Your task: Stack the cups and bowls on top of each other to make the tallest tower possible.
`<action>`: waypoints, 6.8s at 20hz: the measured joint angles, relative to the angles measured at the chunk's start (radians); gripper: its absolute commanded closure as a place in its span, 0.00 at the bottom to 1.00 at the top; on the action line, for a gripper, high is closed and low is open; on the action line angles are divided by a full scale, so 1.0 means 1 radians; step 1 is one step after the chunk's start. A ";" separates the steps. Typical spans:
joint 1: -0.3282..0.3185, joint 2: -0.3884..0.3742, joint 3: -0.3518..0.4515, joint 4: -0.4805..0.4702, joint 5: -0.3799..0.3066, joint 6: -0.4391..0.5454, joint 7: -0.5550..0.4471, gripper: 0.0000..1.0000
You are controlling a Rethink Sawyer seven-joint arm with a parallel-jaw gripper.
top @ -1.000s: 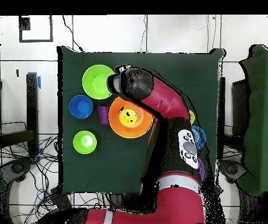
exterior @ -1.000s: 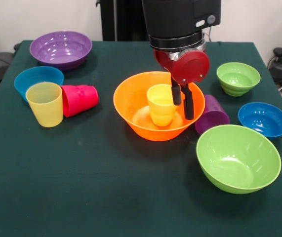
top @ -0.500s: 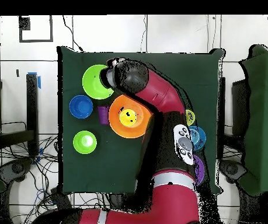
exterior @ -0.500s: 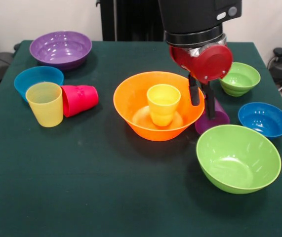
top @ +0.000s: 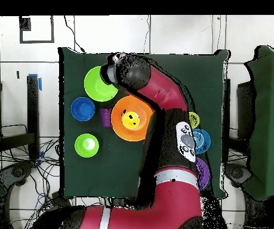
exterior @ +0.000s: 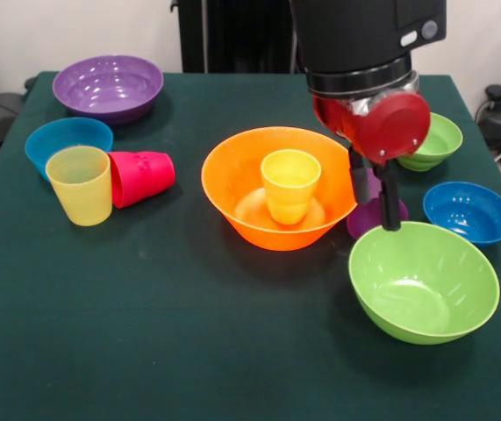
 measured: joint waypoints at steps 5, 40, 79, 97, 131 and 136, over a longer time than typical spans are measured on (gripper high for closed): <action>0.001 0.043 0.002 -0.026 0.000 0.000 0.000 0.00; -0.003 0.189 0.022 -0.090 -0.015 0.041 0.000 0.00; -0.002 0.313 0.022 -0.342 -0.258 0.251 0.000 0.00; -0.026 0.327 0.051 -0.360 -0.263 0.251 0.000 0.00; -0.117 0.282 0.208 -0.307 -0.351 0.260 0.000 0.00; -0.089 0.273 0.171 -0.337 -0.424 0.355 0.000 0.00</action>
